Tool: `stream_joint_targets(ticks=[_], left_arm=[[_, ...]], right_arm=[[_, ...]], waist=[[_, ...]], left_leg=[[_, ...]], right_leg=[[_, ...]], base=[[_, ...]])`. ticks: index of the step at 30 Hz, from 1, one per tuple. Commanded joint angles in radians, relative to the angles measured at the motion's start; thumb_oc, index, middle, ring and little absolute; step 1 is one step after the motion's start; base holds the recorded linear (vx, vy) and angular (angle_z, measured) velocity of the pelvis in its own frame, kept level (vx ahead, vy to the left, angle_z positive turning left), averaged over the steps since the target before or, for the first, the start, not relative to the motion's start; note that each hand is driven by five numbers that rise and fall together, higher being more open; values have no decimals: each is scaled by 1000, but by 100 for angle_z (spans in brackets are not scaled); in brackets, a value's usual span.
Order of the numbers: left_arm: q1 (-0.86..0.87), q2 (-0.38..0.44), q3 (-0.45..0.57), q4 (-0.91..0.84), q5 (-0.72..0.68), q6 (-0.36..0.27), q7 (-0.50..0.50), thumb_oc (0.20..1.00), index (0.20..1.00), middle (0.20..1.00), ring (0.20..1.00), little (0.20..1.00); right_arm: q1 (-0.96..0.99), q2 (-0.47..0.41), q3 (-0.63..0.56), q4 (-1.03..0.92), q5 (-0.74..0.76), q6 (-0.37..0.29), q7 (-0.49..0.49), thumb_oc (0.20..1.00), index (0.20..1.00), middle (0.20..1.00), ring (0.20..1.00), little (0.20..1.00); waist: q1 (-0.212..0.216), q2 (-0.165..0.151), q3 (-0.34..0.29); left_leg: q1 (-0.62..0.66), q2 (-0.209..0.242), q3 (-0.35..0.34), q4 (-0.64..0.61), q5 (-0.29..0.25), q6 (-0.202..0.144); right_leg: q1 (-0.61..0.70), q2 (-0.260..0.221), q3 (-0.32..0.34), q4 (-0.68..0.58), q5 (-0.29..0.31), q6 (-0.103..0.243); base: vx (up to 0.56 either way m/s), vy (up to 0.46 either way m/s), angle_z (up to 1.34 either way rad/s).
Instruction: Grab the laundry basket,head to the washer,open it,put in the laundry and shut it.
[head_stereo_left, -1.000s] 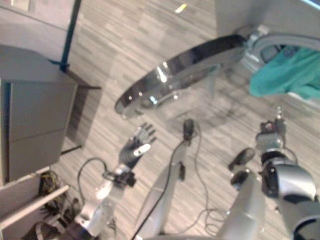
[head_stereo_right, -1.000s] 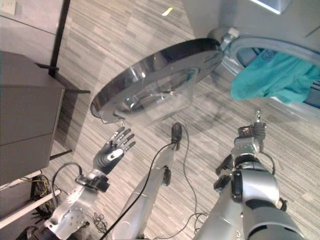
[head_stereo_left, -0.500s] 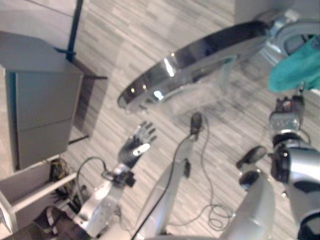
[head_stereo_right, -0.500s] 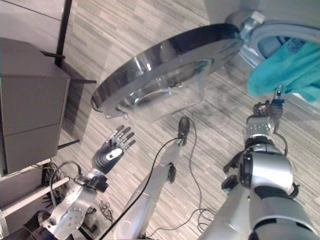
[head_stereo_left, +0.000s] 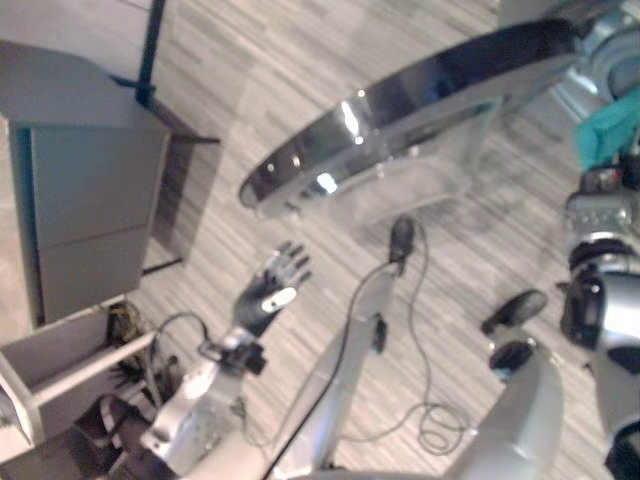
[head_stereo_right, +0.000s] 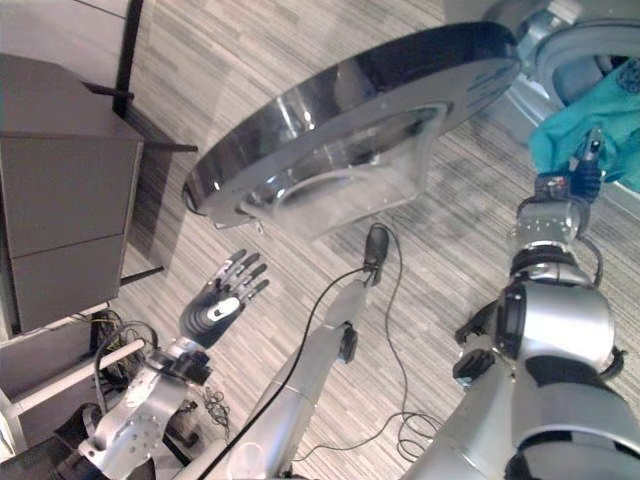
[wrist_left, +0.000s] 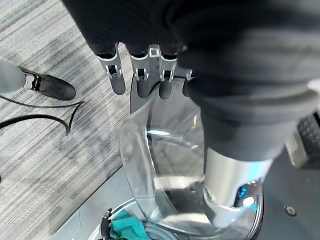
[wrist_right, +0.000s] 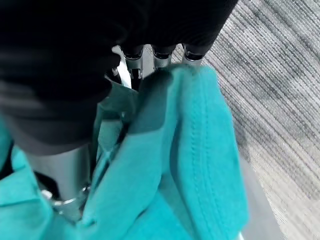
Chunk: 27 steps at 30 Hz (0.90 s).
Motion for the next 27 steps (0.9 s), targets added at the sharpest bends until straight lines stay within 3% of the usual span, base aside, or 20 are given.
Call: stream_joint_targets(ticks=[1, 7, 10, 12, 14, 16, 18, 19, 21, 27], left_arm=[[41, -18, 15, -45, -14, -24, -13, 1000, 1000, 1000, 1000, 1000], [57, -17, 22, -44, -13, -31, -10, 1000, 1000, 1000, 1000, 1000], [66, -18, 22, -37, -17, -33, -2, 1000, 1000, 1000, 1000, 1000], [72, -21, 19, -28, -27, -37, 6, 1000, 1000, 1000, 1000, 1000], [76, -21, 21, -26, -28, -36, 7, 1000, 1000, 1000, 1000, 1000], [95, -13, 30, -16, -30, -38, 14, 1000, 1000, 1000, 1000, 1000], [103, -10, 33, -16, -30, -39, 14, 1000, 1000, 1000, 1000, 1000], [131, 13, 47, -13, -30, -33, 14, 1000, 1000, 1000, 1000, 1000], [158, 34, 58, -18, -35, -24, 14, 1000, 1000, 1000, 1000, 1000], [207, 86, 70, -25, -43, 3, 3, 1000, 1000, 1000, 1000, 1000]], right_arm=[[-15, -103, 64, -34, -48, -26, -1, 200, 200, 200, 200, 200], [23, -27, 90, -102, -86, -52, -9, 200, 200, 200, 200, 200], [72, 56, 84, -162, -73, -83, -11, 200, 200, 200, 200, 200], [124, 159, 83, -250, -78, -129, -30, 200, 200, 200, 200, 200], [147, 191, 82, -291, -84, -141, -35, 200, 200, 200, 200, 200], [221, 265, 96, -468, -128, -183, -58, 200, 200, 200, 200, 200], [239, 279, 95, -493, -142, -185, -77, 200, 200, 200, 200, 200], [284, 299, 109, -649, -193, -211, -99, 200, 200, 200, 200, 200], [308, 306, 99, -749, -225, -228, -137, 200, 200, 200, 200, 200], [313, 286, 65, -872, -255, -254, -179, 200, 200, 200, 200, 200]], waist=[[39, 87, 8], [13, 64, 16], [-13, 38, 25], [-38, 8, 31], [-46, 1, 31], [-70, -24, 30], [-74, -25, 30], [-88, -50, 17], [-93, -67, 3], [-99, -112, -33]], left_leg=[[-30, -18, 46, 74, -231, 32], [-19, -6, 51, 70, -231, 32], [-4, 4, 54, 65, -231, 30], [14, 13, 57, 61, -232, 29], [21, 16, 57, 60, -231, 29], [50, 25, 57, 46, -227, 27], [58, 26, 55, 42, -225, 27], [93, 33, 56, 22, -217, 24], [132, 34, 47, -2, -212, 23], [211, 34, 36, -28, -212, 23]], right_leg=[[-26, 79, 26, -23, -42, 25], [-11, 90, 24, -35, -31, 23], [17, 107, 18, -63, -23, 19], [46, 123, 11, -97, -10, 16], [57, 126, 7, -108, -5, 16], [97, 137, -4, -150, 11, 16], [107, 140, -8, -158, 14, 16], [155, 150, -23, -207, 31, 16], [209, 165, -36, -253, 47, 17], [322, 184, -62, -335, 75, 21]], base=[[0, 0, 0], [0, 0, 0], [-1, -18, -6], [-3, -28, -11], [-3, -8, -14], [-6, -12, -11], [2, -12, -11], [12, -18, -9], [32, -24, -8], [46, -11, -4]])
